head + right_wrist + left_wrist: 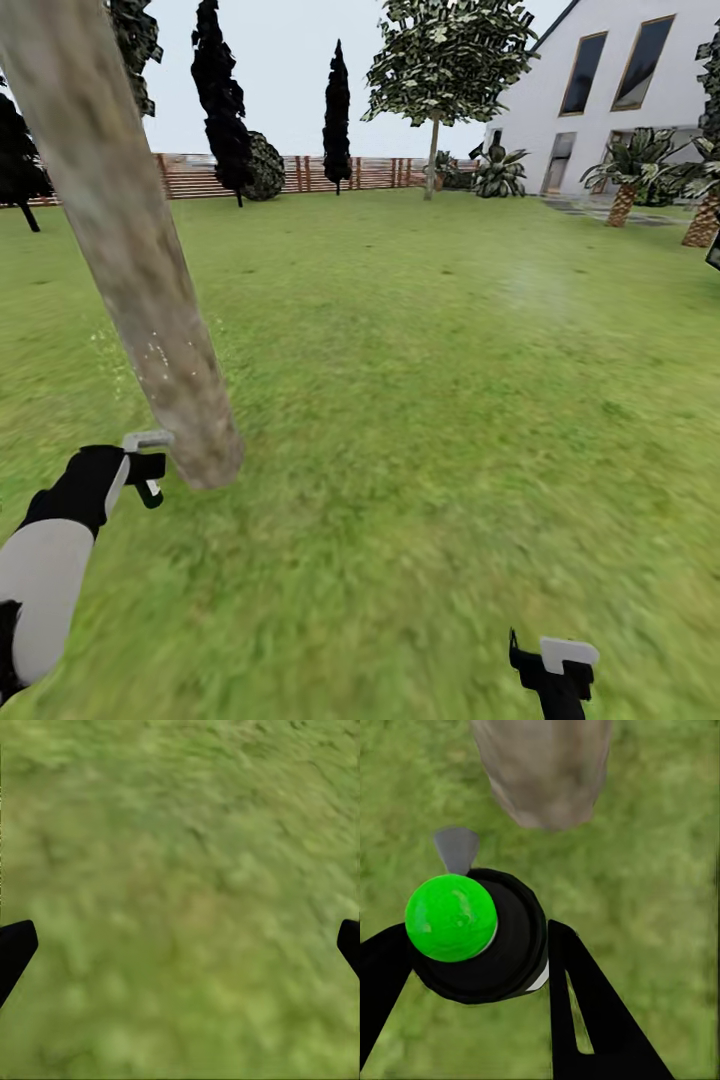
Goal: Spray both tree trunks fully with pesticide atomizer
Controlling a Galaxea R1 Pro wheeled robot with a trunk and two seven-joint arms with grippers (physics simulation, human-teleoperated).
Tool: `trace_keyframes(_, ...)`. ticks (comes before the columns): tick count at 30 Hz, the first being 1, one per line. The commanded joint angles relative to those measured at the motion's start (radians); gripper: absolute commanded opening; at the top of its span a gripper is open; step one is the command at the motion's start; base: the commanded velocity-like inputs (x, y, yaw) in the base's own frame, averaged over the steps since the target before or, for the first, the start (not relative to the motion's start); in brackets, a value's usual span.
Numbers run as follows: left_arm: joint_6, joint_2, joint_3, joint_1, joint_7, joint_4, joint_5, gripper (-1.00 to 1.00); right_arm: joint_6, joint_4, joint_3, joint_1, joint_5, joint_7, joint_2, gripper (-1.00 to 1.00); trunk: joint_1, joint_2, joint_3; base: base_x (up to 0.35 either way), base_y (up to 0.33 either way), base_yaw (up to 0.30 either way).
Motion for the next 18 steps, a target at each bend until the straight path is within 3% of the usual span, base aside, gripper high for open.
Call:
trace_keyframes(1, -0.003, 0.000, 0.005, 0.001, -0.002, 0.001, 0.002, -1.00, 0.000, 0.000, 0.000, 0.000, 0.000, 0.000, 0.000, 1.00, 0.000, 0.000, 0.000, 0.334, 0.000, 0.153)
trace_keyframes(5, -0.021, -0.005, 0.006, 0.027, -0.001, 0.051, 0.004, -1.00, 0.000, 0.000, 0.000, 0.000, 0.000, 0.000, 0.000, 1.00, 0.000, 0.000, 0.000, 0.335, 0.000, 0.249)
trace_keyframes(7, -0.074, -0.006, 0.008, 0.037, -0.002, 0.068, 0.006, -1.00, 0.000, 0.000, 0.000, 0.000, 0.000, 0.000, 0.000, 1.00, 0.000, 0.000, 0.000, 0.325, -0.062, 0.275)
trace_keyframes(12, -0.099, -0.008, 0.007, 0.058, -0.003, 0.091, 0.007, -1.00, 0.000, 0.000, 0.000, 0.000, 0.000, 0.000, 0.001, 1.00, 0.000, 0.000, 0.000, 0.228, -0.186, 0.270)
trace_keyframes(18, -0.102, -0.021, 0.009, 0.073, -0.001, 0.091, 0.006, -1.00, 0.000, 0.000, 0.000, 0.000, 0.000, 0.000, 0.001, 1.00, 0.000, 0.000, 0.000, 0.125, -0.251, 0.047)
